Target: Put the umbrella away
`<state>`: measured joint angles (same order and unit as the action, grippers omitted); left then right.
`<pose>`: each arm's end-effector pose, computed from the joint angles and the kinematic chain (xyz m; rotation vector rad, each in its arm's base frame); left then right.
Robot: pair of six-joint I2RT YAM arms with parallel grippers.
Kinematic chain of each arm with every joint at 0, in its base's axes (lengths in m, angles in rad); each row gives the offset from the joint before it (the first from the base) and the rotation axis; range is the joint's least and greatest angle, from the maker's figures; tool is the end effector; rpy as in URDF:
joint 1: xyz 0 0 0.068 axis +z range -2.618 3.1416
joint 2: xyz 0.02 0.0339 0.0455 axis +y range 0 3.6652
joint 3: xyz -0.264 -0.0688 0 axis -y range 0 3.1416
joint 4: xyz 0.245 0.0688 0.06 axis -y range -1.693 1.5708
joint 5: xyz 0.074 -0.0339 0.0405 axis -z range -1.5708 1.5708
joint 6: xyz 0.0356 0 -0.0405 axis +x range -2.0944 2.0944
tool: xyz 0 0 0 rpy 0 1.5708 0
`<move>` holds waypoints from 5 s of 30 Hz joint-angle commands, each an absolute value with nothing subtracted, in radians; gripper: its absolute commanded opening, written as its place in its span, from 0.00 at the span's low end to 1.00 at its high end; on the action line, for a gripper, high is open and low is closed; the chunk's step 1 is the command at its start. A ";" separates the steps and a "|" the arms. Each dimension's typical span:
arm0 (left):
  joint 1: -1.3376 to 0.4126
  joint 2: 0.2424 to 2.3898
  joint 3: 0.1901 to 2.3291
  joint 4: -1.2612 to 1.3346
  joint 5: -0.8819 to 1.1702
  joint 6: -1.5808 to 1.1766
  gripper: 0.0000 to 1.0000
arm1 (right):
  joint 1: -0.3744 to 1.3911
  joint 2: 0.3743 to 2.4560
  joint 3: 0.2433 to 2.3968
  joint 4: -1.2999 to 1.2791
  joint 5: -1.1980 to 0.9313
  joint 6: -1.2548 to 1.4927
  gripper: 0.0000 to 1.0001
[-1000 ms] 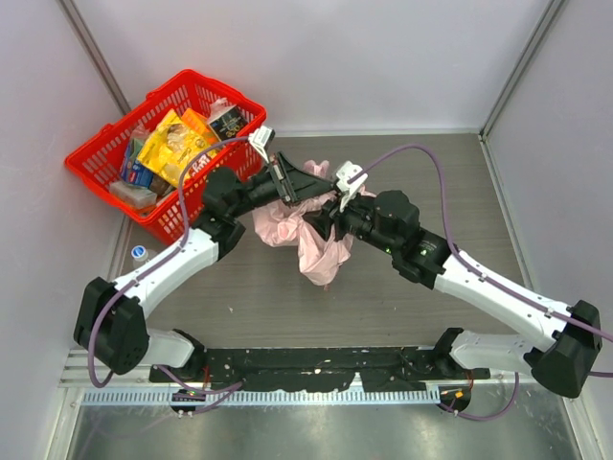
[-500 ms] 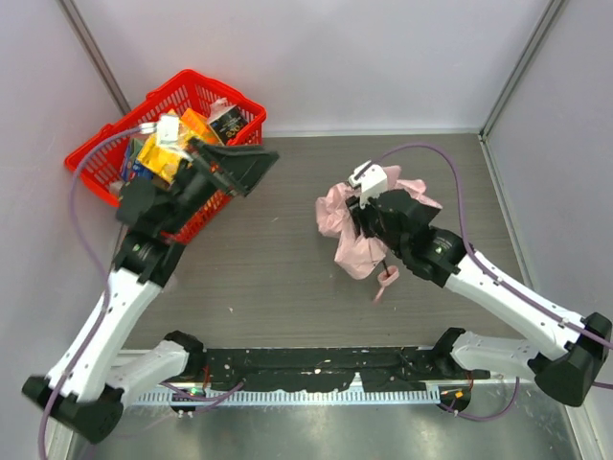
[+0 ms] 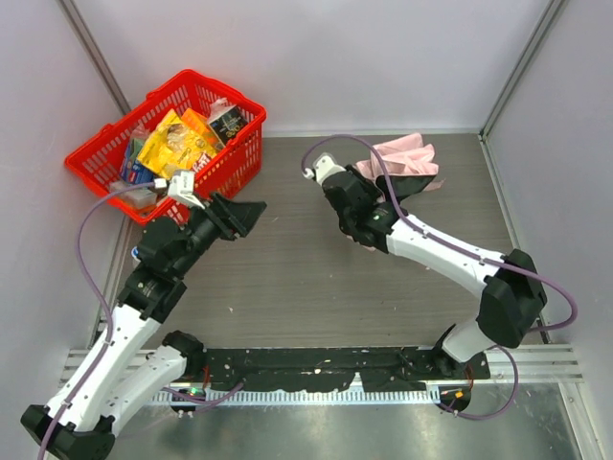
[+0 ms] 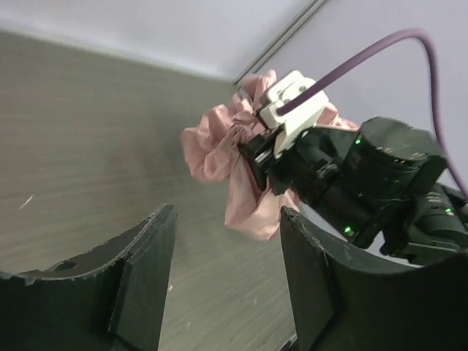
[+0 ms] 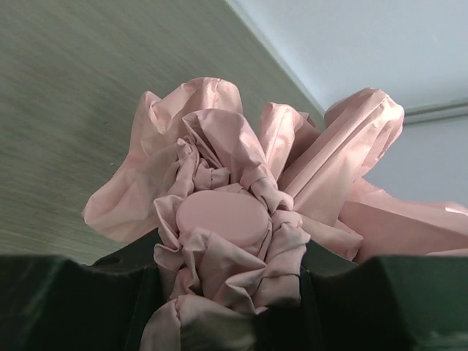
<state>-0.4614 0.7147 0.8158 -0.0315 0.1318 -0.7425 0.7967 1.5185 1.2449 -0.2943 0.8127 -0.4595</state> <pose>0.1477 -0.0787 0.3785 -0.1116 1.5936 -1.0541 0.2571 0.2260 0.3157 -0.7751 1.8515 -0.6490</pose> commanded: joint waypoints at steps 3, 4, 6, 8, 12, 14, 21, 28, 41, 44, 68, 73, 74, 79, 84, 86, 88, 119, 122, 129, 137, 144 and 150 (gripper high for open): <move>-0.472 0.650 0.695 -0.115 0.081 -0.823 0.53 | 0.808 1.594 1.098 -0.123 0.642 -0.505 0.01; -0.469 0.647 0.678 -0.129 0.075 -0.853 0.52 | 0.810 1.632 1.097 -0.132 0.626 -0.494 0.01; -0.471 0.643 0.638 -0.156 0.075 -0.911 0.55 | 0.810 1.692 1.121 -0.231 0.507 -0.440 0.01; -0.471 0.646 0.595 -0.149 0.106 -0.971 0.59 | 0.810 1.735 1.135 -0.317 0.388 -0.401 0.01; -0.474 0.673 0.534 -0.138 0.170 -1.077 0.64 | 0.790 1.825 1.203 -0.530 0.104 -0.358 0.01; -0.482 0.681 0.508 -0.138 0.169 -1.121 0.65 | 0.755 1.853 1.215 -0.584 -0.060 -0.338 0.01; -0.526 0.643 0.428 -0.066 0.130 -1.215 0.55 | 0.663 1.988 1.241 -0.660 -0.489 -0.261 0.01; -0.580 0.756 0.376 0.139 0.147 -1.293 0.63 | 0.589 2.052 1.204 -0.600 -0.757 -0.204 0.01; -0.782 1.100 0.379 0.347 -0.244 -1.577 0.64 | 0.531 2.099 1.230 -0.589 -0.870 -0.229 0.01; -0.770 1.199 0.382 0.402 -0.218 -1.652 0.79 | 0.543 2.076 1.216 -0.557 -0.780 -0.235 0.01; -0.701 1.739 0.489 0.919 0.126 -1.589 0.88 | 0.634 2.016 1.221 -0.488 -0.650 -0.272 0.01; -0.741 1.764 0.479 0.954 0.091 -1.624 0.79 | 0.652 2.039 1.255 -0.482 -0.630 -0.270 0.01; -0.753 1.763 0.459 0.986 0.066 -1.640 0.76 | 0.655 2.040 1.262 -0.480 -0.614 -0.264 0.01; -0.813 1.755 0.419 1.015 -0.034 -1.670 0.54 | 0.689 2.010 1.235 -0.408 -0.535 -0.239 0.01; -0.821 1.816 0.362 1.182 -0.115 -1.716 0.24 | 0.703 1.957 1.192 -0.348 -0.491 -0.203 0.03; -0.819 1.815 0.342 1.184 -0.129 -1.715 0.14 | 0.703 1.944 1.174 -0.342 -0.477 -0.198 0.10; -0.821 1.796 0.337 1.149 -0.129 -1.701 0.10 | 0.704 1.928 1.164 -0.334 -0.476 -0.192 0.22; -0.819 1.686 0.299 1.009 -0.169 -1.530 0.00 | 0.598 1.281 1.140 -0.528 0.183 0.723 0.68; -0.819 1.686 0.287 1.074 -0.176 -1.467 0.00 | 0.722 1.328 1.164 -0.508 0.282 0.840 0.73; -0.819 1.701 0.261 1.268 -0.224 -1.266 0.00 | 0.848 1.451 1.201 -0.666 0.478 1.107 0.66; -0.821 1.778 0.242 1.380 -0.224 -1.247 0.00 | 0.897 1.525 1.186 -0.693 0.699 1.111 0.50; -0.821 1.810 0.235 1.416 -0.219 -1.276 0.00 | 0.897 1.583 1.243 -0.744 0.730 0.962 0.55; -0.821 1.805 0.230 1.411 -0.215 -1.287 0.00 | 0.882 1.603 1.227 -0.695 0.643 0.789 0.50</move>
